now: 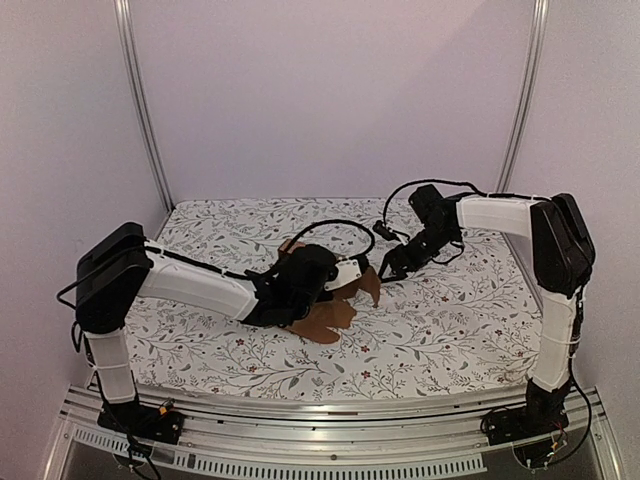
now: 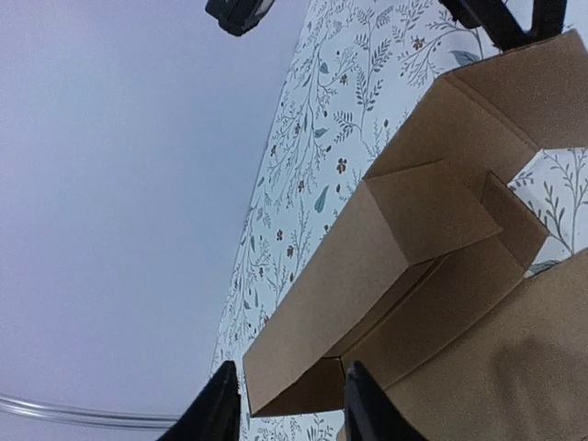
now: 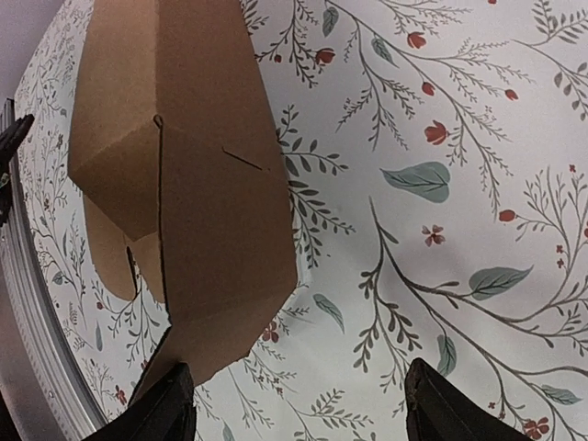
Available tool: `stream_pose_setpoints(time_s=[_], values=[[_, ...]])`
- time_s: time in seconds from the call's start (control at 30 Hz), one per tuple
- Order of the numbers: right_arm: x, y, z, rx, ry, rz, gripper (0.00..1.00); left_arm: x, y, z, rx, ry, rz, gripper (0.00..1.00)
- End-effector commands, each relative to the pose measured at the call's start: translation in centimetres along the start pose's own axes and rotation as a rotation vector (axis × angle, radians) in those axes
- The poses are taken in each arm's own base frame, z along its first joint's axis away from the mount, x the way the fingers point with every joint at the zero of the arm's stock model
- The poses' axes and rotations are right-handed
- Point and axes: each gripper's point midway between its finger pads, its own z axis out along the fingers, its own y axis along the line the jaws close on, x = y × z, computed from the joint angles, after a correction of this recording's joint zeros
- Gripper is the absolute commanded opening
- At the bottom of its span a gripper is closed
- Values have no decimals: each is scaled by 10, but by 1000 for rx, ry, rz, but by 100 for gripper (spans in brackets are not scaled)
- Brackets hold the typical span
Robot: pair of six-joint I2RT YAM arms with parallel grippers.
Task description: Fold the paper box
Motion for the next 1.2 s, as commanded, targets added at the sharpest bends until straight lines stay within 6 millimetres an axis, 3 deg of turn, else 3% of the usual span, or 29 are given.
stream_pose_setpoints(time_s=[0.0,0.07,0.17,0.27,0.43,0.63,0.83,1.17], values=[[2,8,20,-19,53,-33,77,31,52,-12,0,62,-406,64],[3,10,23,-25,60,-45,77,48,77,-11,81,90,-616,73],[5,15,25,-40,64,-55,77,75,112,0,158,141,-881,79],[4,18,24,-49,61,-66,77,98,124,24,281,210,-1073,80],[2,30,25,-71,57,-118,77,115,116,60,491,235,-1262,80],[4,54,33,-119,75,-237,77,116,80,73,680,242,-1343,79],[-7,70,43,-138,77,-301,78,114,50,75,778,268,-1383,75],[8,100,65,-145,139,-427,81,120,42,56,796,301,-1419,69]])
